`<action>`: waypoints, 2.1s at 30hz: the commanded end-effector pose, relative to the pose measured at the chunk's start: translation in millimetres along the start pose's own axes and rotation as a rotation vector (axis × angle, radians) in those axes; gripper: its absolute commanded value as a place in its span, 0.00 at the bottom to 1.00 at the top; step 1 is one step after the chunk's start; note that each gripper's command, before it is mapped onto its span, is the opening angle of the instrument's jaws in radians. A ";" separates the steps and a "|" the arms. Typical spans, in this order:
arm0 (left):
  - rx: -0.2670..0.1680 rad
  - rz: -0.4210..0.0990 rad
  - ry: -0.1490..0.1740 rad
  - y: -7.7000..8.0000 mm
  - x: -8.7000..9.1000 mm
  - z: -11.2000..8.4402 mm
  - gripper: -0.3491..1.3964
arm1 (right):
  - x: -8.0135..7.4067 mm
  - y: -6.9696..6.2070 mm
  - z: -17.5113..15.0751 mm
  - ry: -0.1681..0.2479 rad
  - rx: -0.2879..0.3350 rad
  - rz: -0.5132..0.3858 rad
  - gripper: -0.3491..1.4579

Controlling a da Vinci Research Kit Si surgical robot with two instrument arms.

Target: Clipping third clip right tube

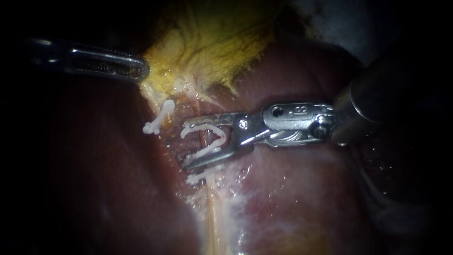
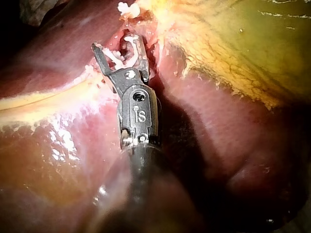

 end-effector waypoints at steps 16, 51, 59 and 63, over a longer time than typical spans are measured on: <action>0.002 0.000 0.001 0.1 -0.1 -0.3 0.00 | 3.5 -1.7 -6.2 0.006 0.021 0.096 0.49; 0.002 0.000 0.001 0.1 -0.1 -0.2 0.00 | 0.3 1.9 -0.3 0.253 0.294 0.418 0.48; 0.002 0.000 0.001 0.2 -0.1 -0.2 0.00 | 2.8 1.2 -1.0 0.318 0.344 0.436 0.46; 0.002 0.000 0.001 0.2 0.0 -0.2 0.00 | 3.4 1.5 -1.2 0.322 0.334 0.448 0.42</action>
